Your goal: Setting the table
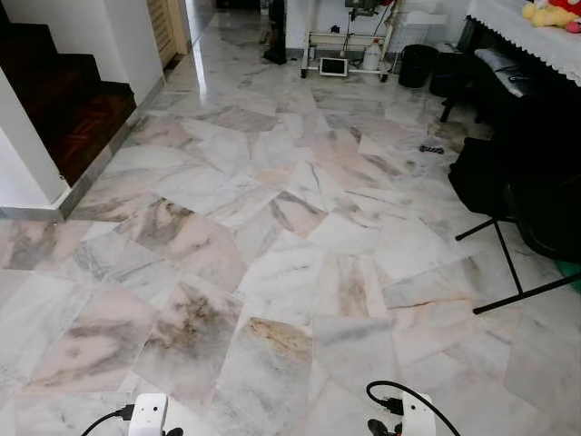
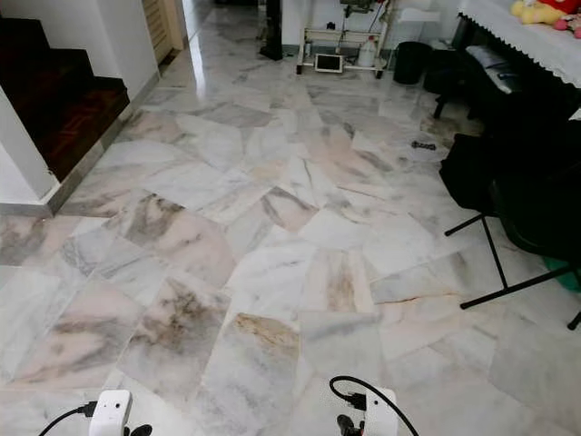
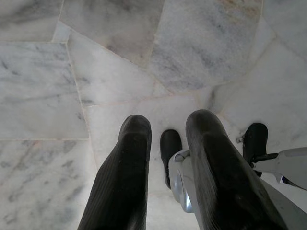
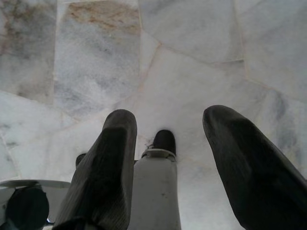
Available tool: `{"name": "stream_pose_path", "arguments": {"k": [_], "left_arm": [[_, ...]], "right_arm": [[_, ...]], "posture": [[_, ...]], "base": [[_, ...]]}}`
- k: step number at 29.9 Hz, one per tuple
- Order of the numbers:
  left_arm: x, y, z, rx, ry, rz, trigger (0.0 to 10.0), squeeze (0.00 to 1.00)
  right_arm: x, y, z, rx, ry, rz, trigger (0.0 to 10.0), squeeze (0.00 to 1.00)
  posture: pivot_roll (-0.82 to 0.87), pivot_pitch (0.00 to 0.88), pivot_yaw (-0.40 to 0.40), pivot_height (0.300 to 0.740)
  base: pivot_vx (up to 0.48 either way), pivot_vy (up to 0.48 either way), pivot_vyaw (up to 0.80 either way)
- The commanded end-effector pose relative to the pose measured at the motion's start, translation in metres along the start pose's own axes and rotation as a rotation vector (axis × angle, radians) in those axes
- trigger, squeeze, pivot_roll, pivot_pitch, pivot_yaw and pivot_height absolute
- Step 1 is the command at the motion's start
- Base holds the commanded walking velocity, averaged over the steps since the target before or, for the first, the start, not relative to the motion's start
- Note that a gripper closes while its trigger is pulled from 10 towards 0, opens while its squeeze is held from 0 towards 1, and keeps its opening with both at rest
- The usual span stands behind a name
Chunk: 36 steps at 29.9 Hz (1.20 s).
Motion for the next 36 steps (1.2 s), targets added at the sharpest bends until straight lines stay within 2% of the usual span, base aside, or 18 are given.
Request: {"name": "stream_pose_path", "arguments": {"k": [1,4,25,30,36], "left_arm": [[-0.0003,-0.0031,0.0007,0.006,-0.010,-0.016,10.0,0.00],[-0.0003,-0.0026,0.0001,0.002,-0.007,-0.013,10.0,0.00],[0.0002,0.0005,-0.0004,0.022,-0.009,-0.009,10.0,0.00],[0.0003,0.0024,-0.0025,0.054,0.004,-0.004,10.0,0.00],[0.0007,0.0033,-0.0018,0.042,0.004,-0.004,10.0,0.00]], "right_arm": [[-0.0003,0.0003,0.0028,-0.003,-0.011,-0.001,10.0,0.00],[-0.0002,-0.0011,0.0023,-0.011,-0.010,-0.009,10.0,0.00],[0.0005,-0.0041,-0.0047,-0.023,0.004,-0.023,10.0,0.00],[0.0009,-0.0032,-0.0064,-0.029,0.009,-0.024,10.0,0.00],[0.0011,-0.0026,-0.0060,-0.035,0.009,-0.024,10.0,0.00]], "posture": [[0.11,0.000,-0.045,0.740],[0.11,0.000,-0.044,0.740],[0.12,0.000,-0.036,0.740],[0.12,0.000,-0.035,0.740],[0.12,0.000,-0.037,0.740]], "base": [[0.000,0.000,0.00],[0.000,0.000,-0.15],[0.000,0.000,-0.78],[0.000,-0.060,-0.78],[0.000,-0.106,-0.77]]}}
Point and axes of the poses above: a point about 5 cm out from each wrist's last joint towards the gripper, its own x axis pointing out of the wrist towards the gripper, its own y axis along the axis of the wrist's last joint, z = x × y, the point moved 6 cm from there along x, pointing out of the wrist towards the gripper, and after that the axes turned 3 degrees about -x, right-handed, at the moved point
